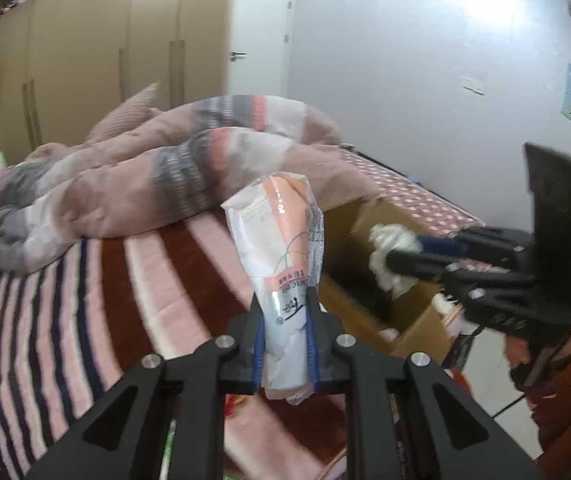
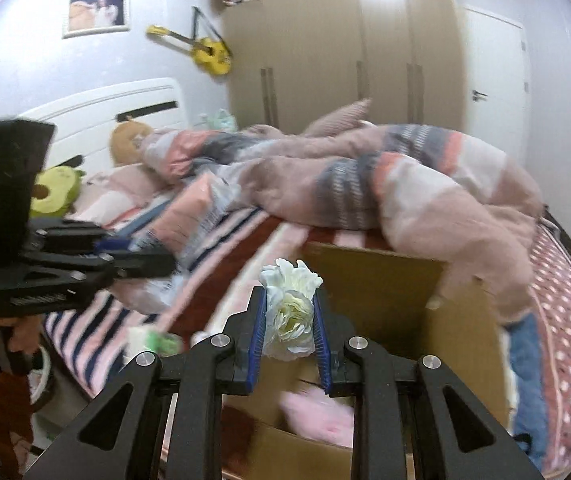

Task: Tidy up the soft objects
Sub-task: 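Drop the flower and the packet into the box from both grippers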

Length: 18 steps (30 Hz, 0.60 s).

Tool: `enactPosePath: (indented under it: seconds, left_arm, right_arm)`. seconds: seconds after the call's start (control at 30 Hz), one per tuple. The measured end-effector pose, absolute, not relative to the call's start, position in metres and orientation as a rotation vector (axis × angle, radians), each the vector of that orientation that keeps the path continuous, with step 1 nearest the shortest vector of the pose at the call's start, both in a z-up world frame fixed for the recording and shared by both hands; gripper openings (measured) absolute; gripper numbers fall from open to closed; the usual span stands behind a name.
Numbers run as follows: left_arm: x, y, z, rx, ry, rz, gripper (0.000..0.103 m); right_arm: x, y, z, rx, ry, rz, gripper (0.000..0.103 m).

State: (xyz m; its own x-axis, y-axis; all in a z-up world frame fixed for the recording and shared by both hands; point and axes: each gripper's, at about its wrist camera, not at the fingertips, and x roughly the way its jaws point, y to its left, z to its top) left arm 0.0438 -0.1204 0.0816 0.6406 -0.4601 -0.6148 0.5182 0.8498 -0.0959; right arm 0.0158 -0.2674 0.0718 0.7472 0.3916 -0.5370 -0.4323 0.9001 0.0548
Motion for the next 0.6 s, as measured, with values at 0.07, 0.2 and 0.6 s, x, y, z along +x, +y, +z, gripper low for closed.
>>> enactPosePath:
  seconds: [0.07, 0.2, 0.6]
  left_arm:
    - [0.05, -0.145, 0.082, 0.109, 0.682, -0.586, 0.015]
    - [0.063, -0.186, 0.075, 0.156, 0.711, -0.622, 0.015]
    - [0.083, -0.226, 0.044, 0.222, 0.806, -0.622, 0.045]
  right_arm:
    - [0.021, -0.288, 0.066, -0.073, 0.594, 0.423, 0.018]
    - [0.034, -0.318, 0.046, -0.1, 0.669, 0.381, 0.023]
    - [0.047, -0.342, 0.014, -0.122, 0.739, 0.385, 0.035]
